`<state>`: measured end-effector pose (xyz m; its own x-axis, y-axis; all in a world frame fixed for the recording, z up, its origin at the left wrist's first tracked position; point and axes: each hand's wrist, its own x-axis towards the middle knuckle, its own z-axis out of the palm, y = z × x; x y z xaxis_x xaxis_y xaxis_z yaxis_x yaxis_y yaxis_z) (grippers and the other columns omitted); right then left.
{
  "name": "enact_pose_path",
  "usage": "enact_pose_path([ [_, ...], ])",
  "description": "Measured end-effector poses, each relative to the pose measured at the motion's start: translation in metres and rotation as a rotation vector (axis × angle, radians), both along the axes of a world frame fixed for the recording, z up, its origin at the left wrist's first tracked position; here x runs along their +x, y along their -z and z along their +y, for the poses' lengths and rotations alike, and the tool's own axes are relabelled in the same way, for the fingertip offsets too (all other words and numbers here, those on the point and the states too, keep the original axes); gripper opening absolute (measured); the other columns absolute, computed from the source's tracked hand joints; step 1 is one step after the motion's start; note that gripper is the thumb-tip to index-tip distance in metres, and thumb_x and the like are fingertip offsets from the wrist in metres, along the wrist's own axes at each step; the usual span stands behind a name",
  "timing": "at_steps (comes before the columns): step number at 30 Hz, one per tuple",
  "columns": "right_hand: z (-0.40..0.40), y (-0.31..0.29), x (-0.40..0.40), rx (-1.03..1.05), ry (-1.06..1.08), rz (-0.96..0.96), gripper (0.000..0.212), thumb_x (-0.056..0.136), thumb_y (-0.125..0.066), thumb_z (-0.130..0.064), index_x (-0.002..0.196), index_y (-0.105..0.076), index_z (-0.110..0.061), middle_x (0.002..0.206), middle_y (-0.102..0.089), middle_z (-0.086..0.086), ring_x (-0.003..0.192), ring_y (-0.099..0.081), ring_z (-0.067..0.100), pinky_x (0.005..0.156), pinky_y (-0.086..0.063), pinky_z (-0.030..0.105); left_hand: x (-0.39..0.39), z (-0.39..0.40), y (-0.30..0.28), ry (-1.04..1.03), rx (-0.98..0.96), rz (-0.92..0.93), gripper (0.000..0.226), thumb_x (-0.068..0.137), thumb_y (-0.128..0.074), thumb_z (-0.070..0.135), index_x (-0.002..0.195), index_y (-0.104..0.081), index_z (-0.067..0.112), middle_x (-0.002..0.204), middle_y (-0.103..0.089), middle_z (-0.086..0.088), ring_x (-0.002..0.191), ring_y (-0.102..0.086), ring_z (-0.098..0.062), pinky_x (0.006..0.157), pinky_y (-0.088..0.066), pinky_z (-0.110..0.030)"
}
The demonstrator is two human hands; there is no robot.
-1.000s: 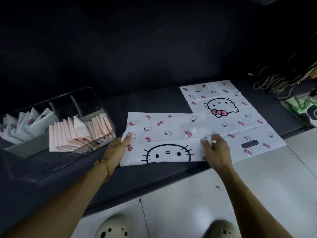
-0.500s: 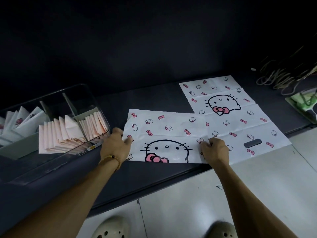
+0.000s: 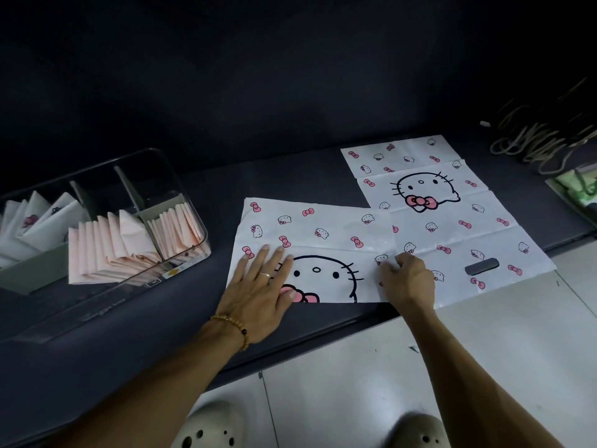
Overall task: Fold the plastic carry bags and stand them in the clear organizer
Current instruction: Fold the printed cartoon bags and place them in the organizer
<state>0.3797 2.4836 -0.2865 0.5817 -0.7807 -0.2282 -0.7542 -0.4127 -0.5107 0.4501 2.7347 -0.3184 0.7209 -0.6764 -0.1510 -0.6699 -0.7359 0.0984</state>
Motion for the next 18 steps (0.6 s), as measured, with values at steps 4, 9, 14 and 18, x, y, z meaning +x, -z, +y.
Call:
enact_pose_path([
  [4, 0.037, -0.003, -0.002, -0.404, -0.157, -0.124, 0.044, 0.081, -0.062, -0.016, 0.123, -0.053, -0.007, 0.115, -0.059, 0.016, 0.106, -0.052, 0.038, 0.083, -0.044, 0.043, -0.001, -0.002, -0.001, -0.012, -0.003, 0.020, 0.067, 0.087, 0.009, 0.058, 0.145, 0.018, 0.026, 0.157, 0.017, 0.003, 0.143, 0.023, -0.020, 0.118, 0.008, -0.045],
  [9, 0.131, 0.013, 0.024, -0.141, -0.693, -0.247, 0.043, 0.100, -0.038, -0.026, 0.139, -0.045, -0.009, 0.147, -0.043, 0.008, 0.139, -0.034, 0.022, 0.116, -0.023, 0.036, 0.001, 0.000, -0.003, 0.046, 0.058, 0.026, 0.069, 0.094, -0.020, 0.043, 0.142, 0.026, 0.023, 0.154, 0.027, 0.000, 0.139, 0.030, -0.022, 0.116, 0.014, -0.045],
  [14, 0.113, 0.024, 0.016, -0.243, -0.871, -0.143, 0.049, 0.103, -0.027, -0.030, 0.149, -0.029, -0.013, 0.158, -0.023, 0.003, 0.147, -0.013, 0.016, 0.120, -0.009, 0.035, 0.005, 0.003, -0.003, 0.047, 0.059, 0.045, 0.069, 0.096, -0.015, 0.045, 0.146, 0.021, 0.016, 0.156, 0.024, -0.004, 0.141, 0.027, -0.020, 0.116, 0.014, -0.042],
  [18, 0.058, 0.024, -0.009, -0.409, -0.978, 0.103, 0.065, 0.100, -0.019, -0.054, 0.154, -0.006, -0.021, 0.160, 0.004, -0.005, 0.148, 0.006, 0.015, 0.121, -0.002, 0.041, 0.007, 0.004, -0.004, 0.041, 0.049, 0.090, 0.074, 0.094, -0.010, 0.057, 0.149, 0.015, 0.013, 0.155, 0.026, -0.002, 0.140, 0.030, -0.016, 0.115, 0.015, -0.039],
])
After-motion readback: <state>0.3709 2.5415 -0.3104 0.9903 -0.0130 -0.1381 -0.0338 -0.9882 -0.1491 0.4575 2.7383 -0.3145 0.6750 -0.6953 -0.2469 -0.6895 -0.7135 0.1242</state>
